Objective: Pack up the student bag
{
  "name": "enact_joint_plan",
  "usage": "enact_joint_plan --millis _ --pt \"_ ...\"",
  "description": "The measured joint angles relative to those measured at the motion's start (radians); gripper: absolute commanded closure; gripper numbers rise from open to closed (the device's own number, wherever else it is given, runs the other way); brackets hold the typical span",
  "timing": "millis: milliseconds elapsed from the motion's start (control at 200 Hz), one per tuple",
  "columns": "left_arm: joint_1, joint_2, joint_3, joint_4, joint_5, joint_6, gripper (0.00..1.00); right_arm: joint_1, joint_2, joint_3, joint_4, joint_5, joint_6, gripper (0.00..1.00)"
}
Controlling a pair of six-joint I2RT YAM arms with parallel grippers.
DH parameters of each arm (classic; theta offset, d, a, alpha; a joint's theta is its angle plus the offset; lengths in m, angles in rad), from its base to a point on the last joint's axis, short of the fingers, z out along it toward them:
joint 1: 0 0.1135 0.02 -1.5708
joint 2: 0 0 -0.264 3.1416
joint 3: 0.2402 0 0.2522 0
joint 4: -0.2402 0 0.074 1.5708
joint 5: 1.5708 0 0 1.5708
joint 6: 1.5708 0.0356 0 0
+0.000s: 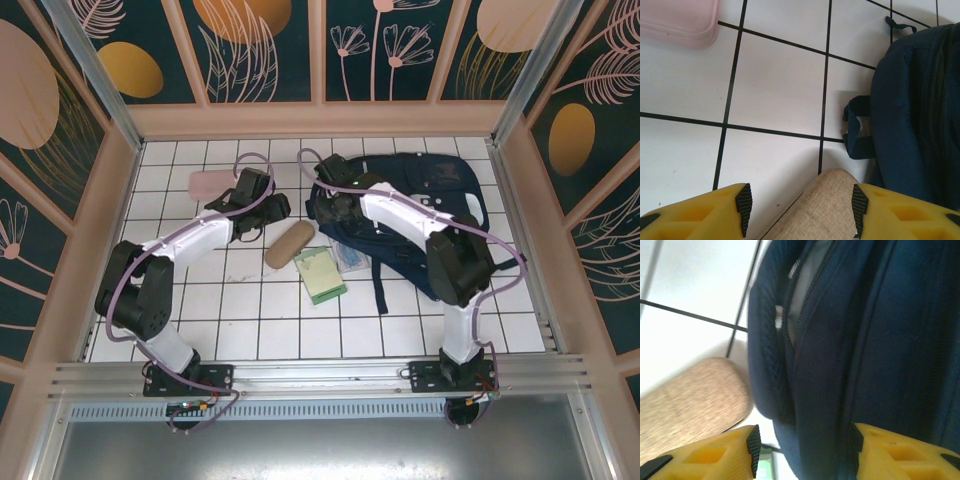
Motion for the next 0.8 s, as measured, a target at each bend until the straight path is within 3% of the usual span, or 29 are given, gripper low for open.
enact_joint_plan --millis 220,275,315,370,615,800 --pt "0.000 -0.023 -0.039 0.001 0.001 -0.009 0.42 0.002 0.116 0.059 0.010 0.022 0.000 0.47" --pt "0.000 -0.024 -0.050 0.001 0.002 -0.014 0.42 0.006 0.129 0.071 0.014 0.042 -0.003 0.59" --pt "0.000 -0.026 -0.059 0.003 0.005 -0.016 0.42 0.007 0.135 0.074 0.018 0.058 0.002 0.80" --pt "0.000 -0.027 -0.069 0.005 0.011 -0.019 0.42 0.009 0.143 0.076 0.018 0.087 -0.004 1.00" --pt "0.000 -0.027 -0.088 0.089 0.126 -0.033 0.49 0.005 0.133 0.072 0.029 0.155 0.014 1.00" --pt "-0.029 0.008 -0.088 0.183 0.223 -0.053 0.57 -0.041 0.035 0.050 0.026 0.178 0.019 1.00"
